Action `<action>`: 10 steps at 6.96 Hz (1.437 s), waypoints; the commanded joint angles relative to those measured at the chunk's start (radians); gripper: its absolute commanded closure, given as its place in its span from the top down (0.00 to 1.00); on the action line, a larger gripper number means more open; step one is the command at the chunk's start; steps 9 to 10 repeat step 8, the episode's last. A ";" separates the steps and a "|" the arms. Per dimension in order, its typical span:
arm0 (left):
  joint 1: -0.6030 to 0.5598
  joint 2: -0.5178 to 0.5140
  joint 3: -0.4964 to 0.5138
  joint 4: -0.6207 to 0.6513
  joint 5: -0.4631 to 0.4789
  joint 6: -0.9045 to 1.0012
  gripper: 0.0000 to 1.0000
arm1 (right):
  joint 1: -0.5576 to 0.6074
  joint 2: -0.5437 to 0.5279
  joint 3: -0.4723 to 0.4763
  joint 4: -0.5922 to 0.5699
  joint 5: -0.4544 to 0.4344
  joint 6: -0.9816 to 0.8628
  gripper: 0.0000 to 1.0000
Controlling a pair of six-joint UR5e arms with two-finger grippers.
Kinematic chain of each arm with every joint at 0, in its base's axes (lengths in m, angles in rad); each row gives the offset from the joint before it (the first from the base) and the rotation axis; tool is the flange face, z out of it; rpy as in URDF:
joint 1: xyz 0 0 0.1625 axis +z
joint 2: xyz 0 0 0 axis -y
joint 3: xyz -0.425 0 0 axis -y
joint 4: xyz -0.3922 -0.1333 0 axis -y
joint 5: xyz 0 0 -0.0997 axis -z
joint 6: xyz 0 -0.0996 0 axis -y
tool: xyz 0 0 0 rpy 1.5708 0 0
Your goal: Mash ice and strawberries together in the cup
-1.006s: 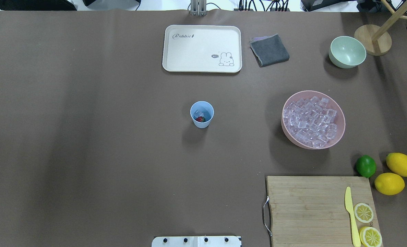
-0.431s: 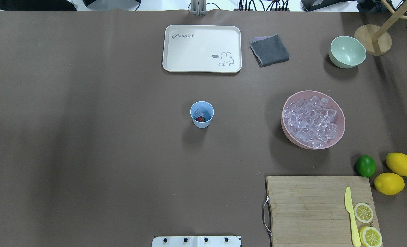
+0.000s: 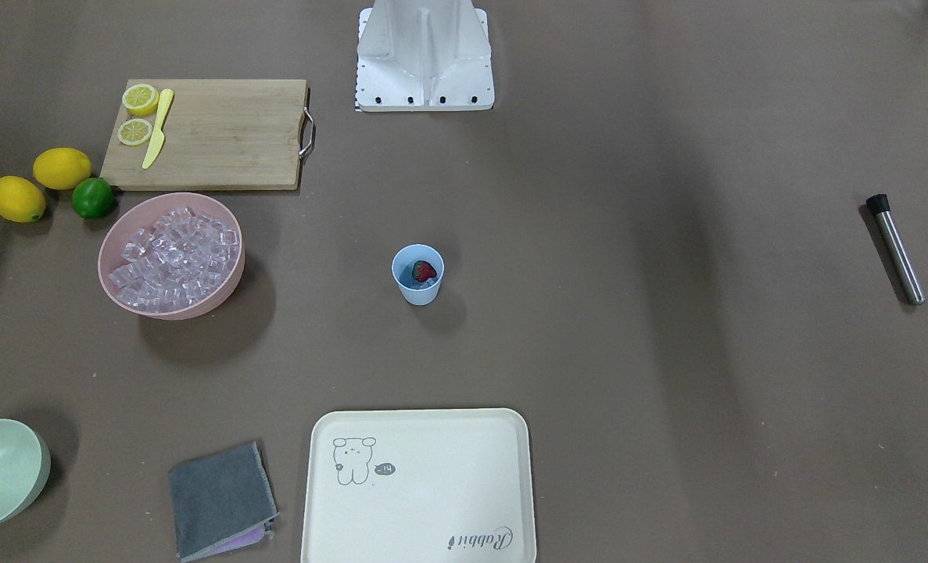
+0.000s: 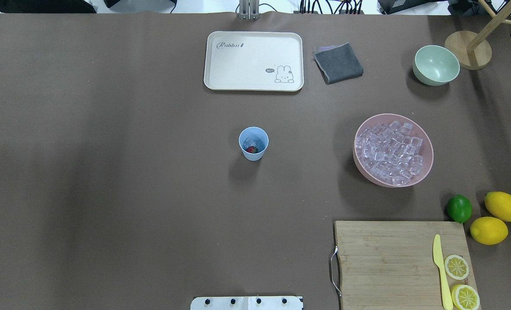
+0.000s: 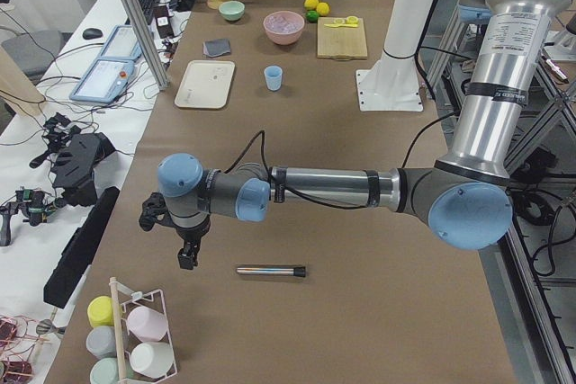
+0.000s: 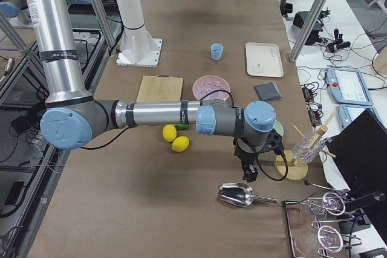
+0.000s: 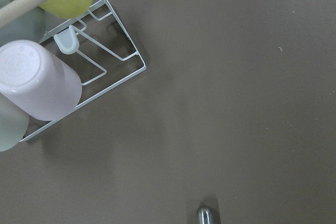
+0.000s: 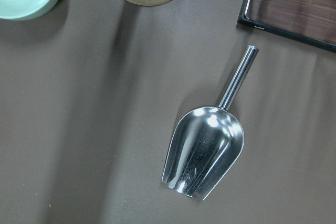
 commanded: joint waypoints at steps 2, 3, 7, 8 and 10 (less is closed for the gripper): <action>-0.022 0.011 -0.002 0.003 -0.005 0.000 0.99 | -0.013 0.004 -0.008 0.000 -0.003 0.001 0.99; -0.037 0.011 -0.002 0.008 -0.007 0.000 0.99 | -0.014 0.004 -0.008 0.000 -0.004 0.001 0.99; -0.052 0.069 -0.018 -0.004 -0.005 0.006 0.99 | -0.010 -0.005 -0.008 0.000 -0.004 -0.005 0.99; -0.052 0.074 -0.019 -0.006 -0.005 0.009 0.99 | -0.009 0.000 -0.008 0.004 -0.004 -0.004 0.99; -0.052 0.074 -0.019 -0.006 -0.005 0.009 0.99 | -0.009 0.000 -0.008 0.004 -0.004 -0.004 0.99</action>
